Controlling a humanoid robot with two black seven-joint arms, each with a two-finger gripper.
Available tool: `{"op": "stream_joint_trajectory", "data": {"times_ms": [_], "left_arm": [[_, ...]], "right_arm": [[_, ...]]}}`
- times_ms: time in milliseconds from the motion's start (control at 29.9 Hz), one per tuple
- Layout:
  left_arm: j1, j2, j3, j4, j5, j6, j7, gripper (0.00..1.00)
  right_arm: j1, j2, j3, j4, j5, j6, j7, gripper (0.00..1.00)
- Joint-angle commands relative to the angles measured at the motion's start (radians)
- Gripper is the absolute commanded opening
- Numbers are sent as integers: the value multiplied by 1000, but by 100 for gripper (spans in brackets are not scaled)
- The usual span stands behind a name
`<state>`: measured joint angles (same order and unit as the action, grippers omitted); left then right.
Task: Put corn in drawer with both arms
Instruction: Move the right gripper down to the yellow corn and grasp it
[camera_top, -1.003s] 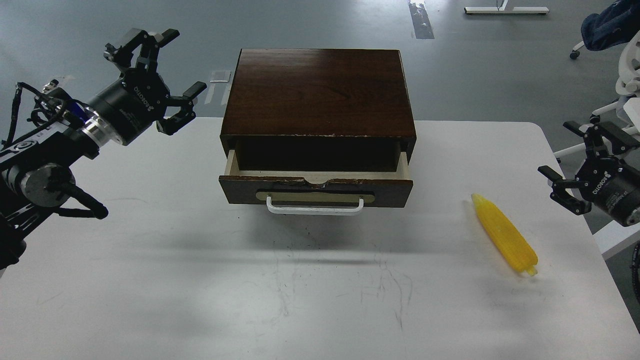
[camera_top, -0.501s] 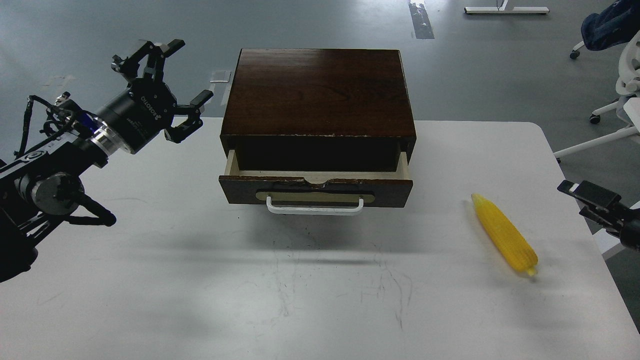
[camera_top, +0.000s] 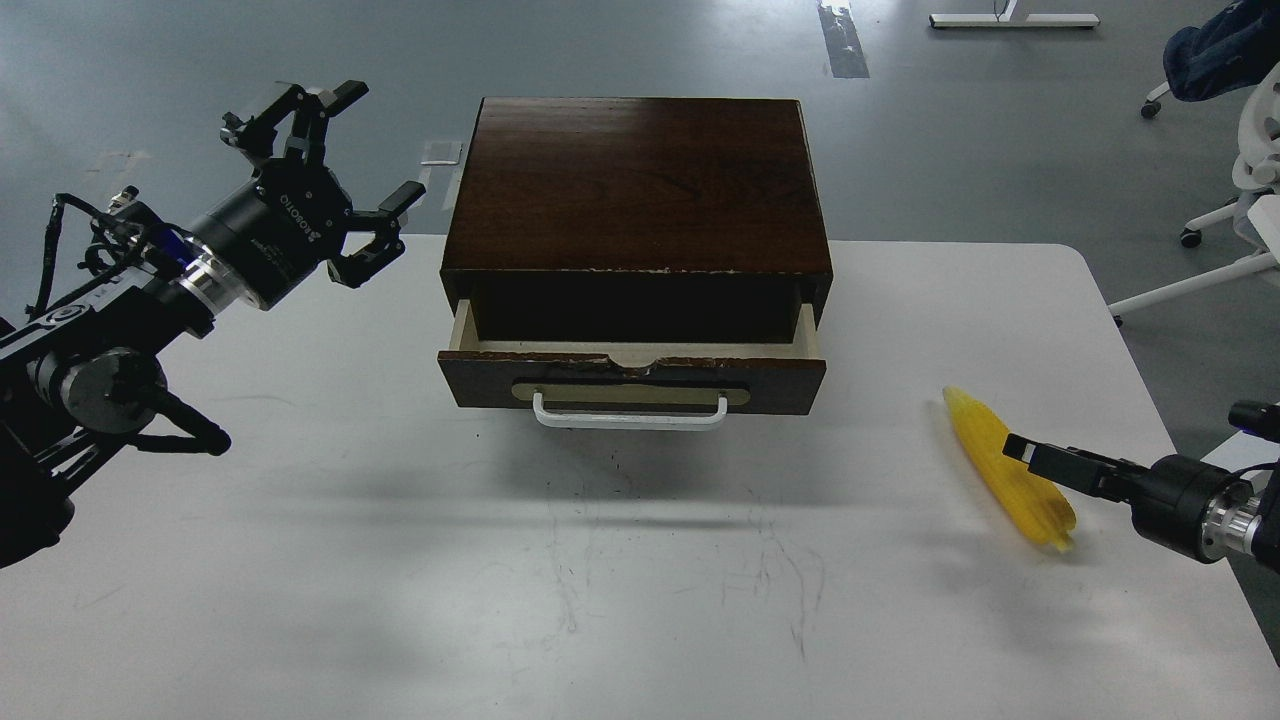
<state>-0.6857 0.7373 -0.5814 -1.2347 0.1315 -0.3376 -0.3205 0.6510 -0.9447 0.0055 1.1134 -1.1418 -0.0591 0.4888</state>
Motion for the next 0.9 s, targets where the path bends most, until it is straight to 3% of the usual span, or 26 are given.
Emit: {"op": "stream_joint_trajectory", "data": {"times_ms": [0,167,501,635,702,869], "left_arm": [[0,-4,0,0,5,-9,0,98],[2,-9,0,0,14,-12,0,98],[9,-9,0,0,14,-14,0,98],[9,-9,-1,-2,14,-15,0,98],[9,-9,-3,-2,14,-14,0,98],[9,-7,-3,-3,14,-15,0,98]], "right_arm": [[38,10,-59,-6,-1,-1,0,96],[50,23,-87,-7,-1,-1,0,85],[52,23,-127,-23,-1,1,0,40],[53,20,-128,-18,-1,1,0,12],[53,15,-128,-18,1,2,0,7],[88,-8,-127,40,7,7,0,6]]}}
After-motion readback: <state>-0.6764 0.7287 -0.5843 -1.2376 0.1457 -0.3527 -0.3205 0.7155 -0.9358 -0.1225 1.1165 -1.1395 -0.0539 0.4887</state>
